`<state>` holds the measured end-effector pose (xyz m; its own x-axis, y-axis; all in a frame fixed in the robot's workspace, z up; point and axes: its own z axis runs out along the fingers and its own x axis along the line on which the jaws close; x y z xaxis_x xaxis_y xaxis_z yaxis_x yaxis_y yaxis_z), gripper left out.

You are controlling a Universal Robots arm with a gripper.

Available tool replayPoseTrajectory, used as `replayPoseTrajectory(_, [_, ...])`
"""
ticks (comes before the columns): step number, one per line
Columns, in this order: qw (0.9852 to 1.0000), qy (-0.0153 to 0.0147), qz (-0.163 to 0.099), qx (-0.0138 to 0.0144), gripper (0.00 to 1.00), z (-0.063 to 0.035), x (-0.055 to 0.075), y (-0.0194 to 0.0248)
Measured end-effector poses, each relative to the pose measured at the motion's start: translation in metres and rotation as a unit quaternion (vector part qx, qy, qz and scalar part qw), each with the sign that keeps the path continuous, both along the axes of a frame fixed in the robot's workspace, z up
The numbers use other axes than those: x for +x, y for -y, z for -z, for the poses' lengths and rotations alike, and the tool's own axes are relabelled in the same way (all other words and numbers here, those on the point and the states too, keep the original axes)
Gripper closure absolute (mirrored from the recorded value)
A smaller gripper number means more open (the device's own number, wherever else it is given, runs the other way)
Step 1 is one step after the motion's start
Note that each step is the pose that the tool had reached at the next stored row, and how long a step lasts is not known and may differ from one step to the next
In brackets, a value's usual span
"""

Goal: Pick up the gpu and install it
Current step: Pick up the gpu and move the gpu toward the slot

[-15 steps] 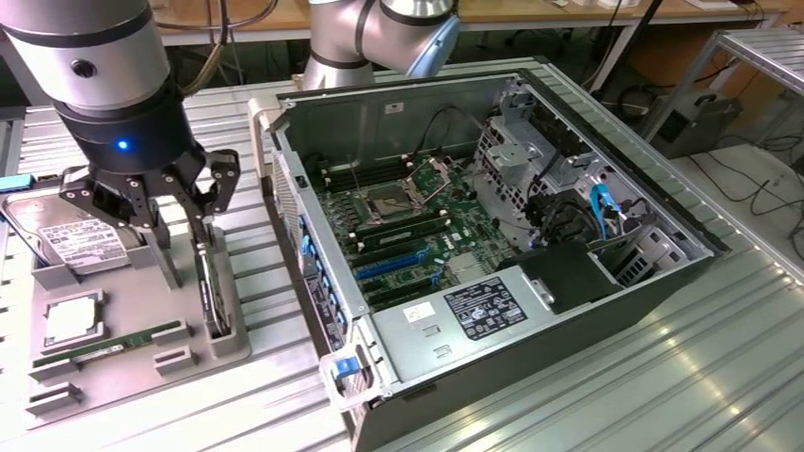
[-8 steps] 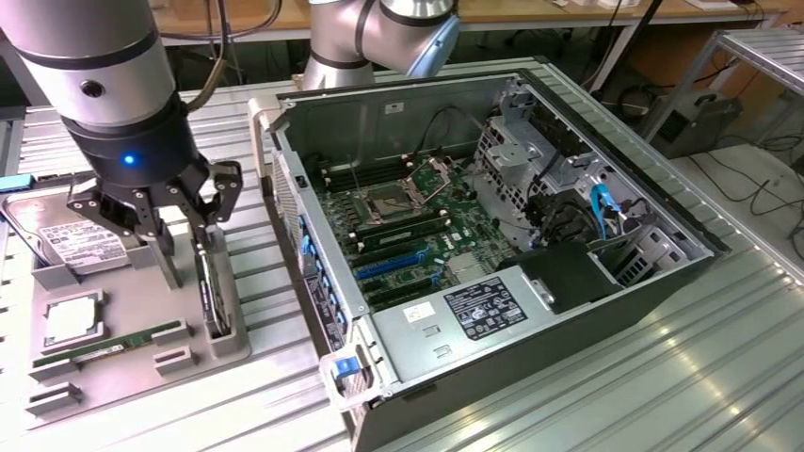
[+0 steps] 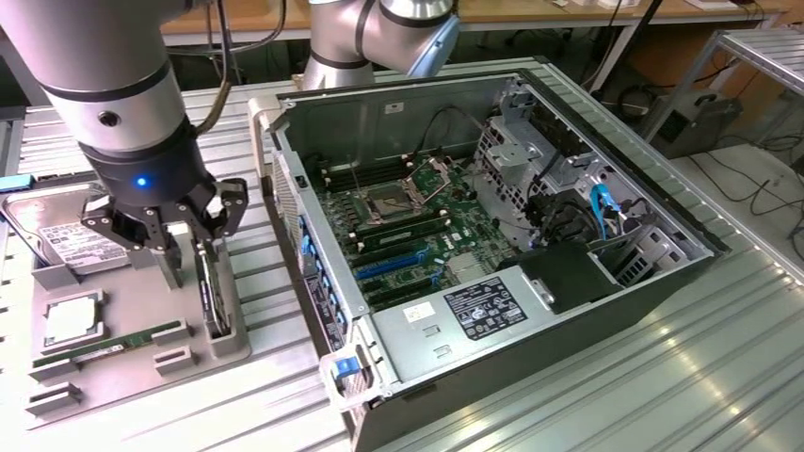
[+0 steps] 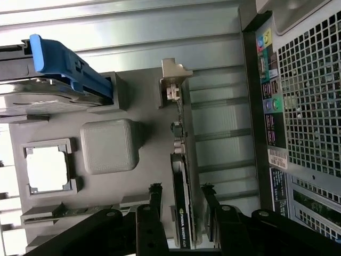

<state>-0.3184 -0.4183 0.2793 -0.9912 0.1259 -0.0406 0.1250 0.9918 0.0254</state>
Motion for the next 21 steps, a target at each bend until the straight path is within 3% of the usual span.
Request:
replayPoseTrajectory(9, [1.0000, 0.0000, 0.001, 0.0011, 0.58, 0.0185, 0.000, 0.0008])
replayPoseTrajectory(13, [1.0000, 0.0003, 0.002, 0.0033, 0.58, 0.0254, 0.000, 0.0011])
replayPoseTrajectory(21, [1.0000, 0.0020, 0.002, 0.0043, 0.58, 0.0336, 0.000, 0.0014])
